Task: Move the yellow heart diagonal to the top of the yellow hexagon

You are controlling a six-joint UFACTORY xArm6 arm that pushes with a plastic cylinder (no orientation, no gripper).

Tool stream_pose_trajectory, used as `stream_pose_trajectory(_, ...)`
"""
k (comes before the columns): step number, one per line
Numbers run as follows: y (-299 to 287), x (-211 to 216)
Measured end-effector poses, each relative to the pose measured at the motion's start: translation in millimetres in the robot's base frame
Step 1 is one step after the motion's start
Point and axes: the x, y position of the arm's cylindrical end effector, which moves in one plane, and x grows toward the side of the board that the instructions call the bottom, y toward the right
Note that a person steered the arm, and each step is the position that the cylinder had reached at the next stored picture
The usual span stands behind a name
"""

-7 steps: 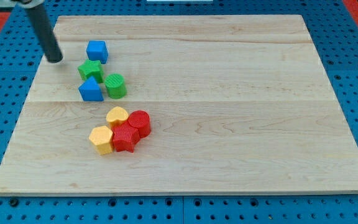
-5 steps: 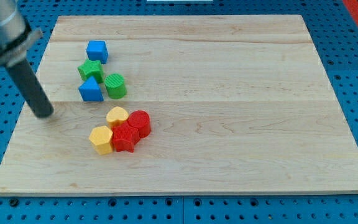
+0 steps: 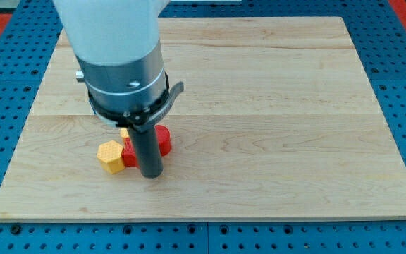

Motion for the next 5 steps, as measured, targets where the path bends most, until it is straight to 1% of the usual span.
stream_pose_trajectory(3,17.0,-45.9)
stream_pose_trajectory(5,6.5,-58.4)
